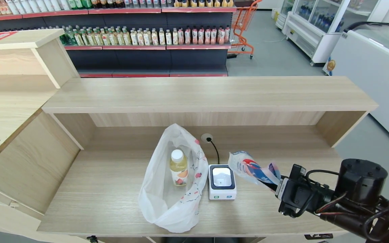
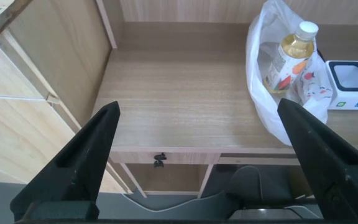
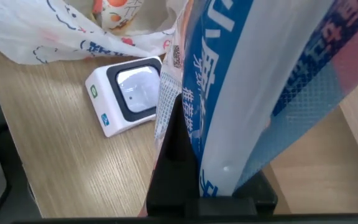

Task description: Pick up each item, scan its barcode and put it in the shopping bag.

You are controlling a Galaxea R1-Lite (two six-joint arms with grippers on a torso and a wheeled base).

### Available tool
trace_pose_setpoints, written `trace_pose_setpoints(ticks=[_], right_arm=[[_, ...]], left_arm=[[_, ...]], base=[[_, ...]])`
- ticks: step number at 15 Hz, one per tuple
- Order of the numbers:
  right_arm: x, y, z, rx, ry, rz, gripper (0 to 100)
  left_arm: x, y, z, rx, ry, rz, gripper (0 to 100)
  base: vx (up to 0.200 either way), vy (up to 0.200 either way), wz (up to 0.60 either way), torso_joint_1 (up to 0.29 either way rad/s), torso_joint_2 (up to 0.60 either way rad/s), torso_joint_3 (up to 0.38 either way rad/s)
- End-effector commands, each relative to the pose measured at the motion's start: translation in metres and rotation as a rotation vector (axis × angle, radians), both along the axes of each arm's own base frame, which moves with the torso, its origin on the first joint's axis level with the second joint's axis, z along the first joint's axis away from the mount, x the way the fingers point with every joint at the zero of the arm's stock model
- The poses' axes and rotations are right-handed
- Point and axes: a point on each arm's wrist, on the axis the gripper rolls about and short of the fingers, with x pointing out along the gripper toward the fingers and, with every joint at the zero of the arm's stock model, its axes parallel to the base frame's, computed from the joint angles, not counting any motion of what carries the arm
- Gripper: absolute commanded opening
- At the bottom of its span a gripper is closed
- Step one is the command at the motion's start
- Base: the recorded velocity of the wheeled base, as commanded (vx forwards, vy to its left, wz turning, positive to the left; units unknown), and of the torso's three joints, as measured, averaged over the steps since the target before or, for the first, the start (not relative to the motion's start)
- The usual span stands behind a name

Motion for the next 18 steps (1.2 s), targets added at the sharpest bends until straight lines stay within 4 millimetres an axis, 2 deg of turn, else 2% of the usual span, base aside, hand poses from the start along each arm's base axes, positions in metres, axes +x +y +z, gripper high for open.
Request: trace_pose_setpoints(ticks=[1, 6, 8, 12, 16, 18], right_arm=[[0.003, 0.001, -0.023, -0.047, 0.047, 0.009, 0], [0.004, -0.004, -0.042, -0.119, 0.067, 0.056, 0], [0.011, 0.003, -0.045, -0.114, 0.061, 0.080, 0], [0.033, 0.028, -0.053, -0.092, 0.020, 0.165, 0], [0.037, 0.036, -0.064, -0.108, 0.025, 0.190, 0], [0.049, 0.042, -0.066, -0.118, -0.022, 0.196, 0]], left_arm=[[0.000, 0.000, 0.000, 0.000, -0.001, 0.001, 100], [0.000, 0.000, 0.000, 0.000, -0.001, 0.002, 100], [0.000, 0.000, 0.000, 0.000, -0.001, 0.001, 100], [0.000, 0.000, 0.000, 0.000, -0.001, -0.001, 100], [0.000, 0.000, 0.000, 0.000, -0.001, 0.002, 100], [0.000, 0.000, 0.000, 0.000, -0.001, 0.002, 100]], base=[[0.000, 0.000, 0.00, 0.000, 0.00, 0.000], [0.000, 0.000, 0.00, 0.000, 0.00, 0.000], [0.000, 0.000, 0.00, 0.000, 0.00, 0.000], [0.000, 0.000, 0.00, 0.000, 0.00, 0.000], [0.000, 0.000, 0.00, 0.000, 0.00, 0.000], [0.000, 0.000, 0.00, 0.000, 0.00, 0.000]])
